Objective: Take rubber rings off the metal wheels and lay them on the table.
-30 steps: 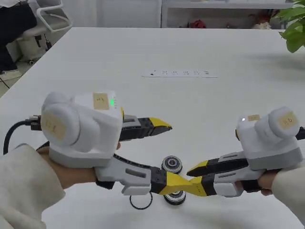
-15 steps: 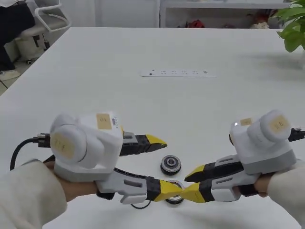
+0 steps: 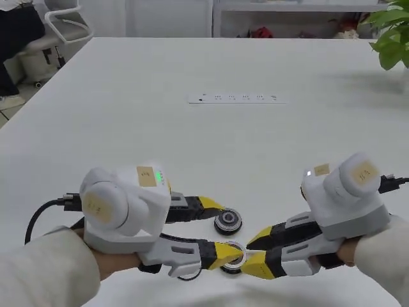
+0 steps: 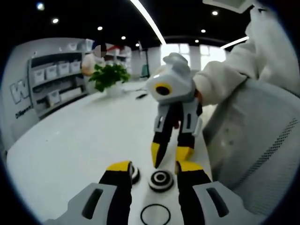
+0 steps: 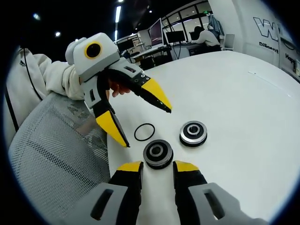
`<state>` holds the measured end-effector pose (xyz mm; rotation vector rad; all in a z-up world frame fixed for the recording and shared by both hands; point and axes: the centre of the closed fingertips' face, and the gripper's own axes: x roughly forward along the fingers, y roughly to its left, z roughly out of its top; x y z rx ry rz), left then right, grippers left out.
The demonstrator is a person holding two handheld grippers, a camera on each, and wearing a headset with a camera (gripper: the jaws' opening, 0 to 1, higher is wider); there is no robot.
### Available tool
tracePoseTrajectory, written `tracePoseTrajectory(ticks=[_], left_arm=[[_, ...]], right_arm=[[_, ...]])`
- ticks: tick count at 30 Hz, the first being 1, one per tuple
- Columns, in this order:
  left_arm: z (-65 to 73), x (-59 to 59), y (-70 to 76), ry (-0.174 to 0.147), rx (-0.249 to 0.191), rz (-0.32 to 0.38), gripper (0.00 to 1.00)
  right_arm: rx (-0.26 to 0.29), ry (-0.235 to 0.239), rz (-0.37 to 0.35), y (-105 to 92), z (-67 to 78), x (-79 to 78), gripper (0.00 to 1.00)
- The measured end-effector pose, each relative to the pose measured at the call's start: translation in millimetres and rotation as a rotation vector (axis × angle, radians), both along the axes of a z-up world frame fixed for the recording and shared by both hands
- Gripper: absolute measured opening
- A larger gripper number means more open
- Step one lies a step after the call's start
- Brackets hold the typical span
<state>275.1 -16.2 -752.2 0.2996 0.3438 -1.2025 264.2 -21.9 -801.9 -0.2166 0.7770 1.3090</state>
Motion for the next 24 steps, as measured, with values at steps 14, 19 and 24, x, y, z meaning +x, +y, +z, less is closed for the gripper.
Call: tracePoseTrajectory(ticks=[14, 19, 24], left_arm=[[-16.3, -3.3, -2.1, 0.012, 0.041, -0.012, 0.32], [-21.6, 0.2, -3.3, -0.008, 0.061, 0.004, 0.32], [-28.3, -2.7, -3.5, 0.001, 0.080, -0.003, 0.30]], right_arm=[[-0.026, -0.029, 0.024, 0.3, -6.8, -0.4, 0.22], [-0.030, -0.072, 0.064, 1.6, -8.1, -2.4, 0.20], [-0.030, -0.090, 0.069, 2.4, -7.4, -0.9, 0.20]])
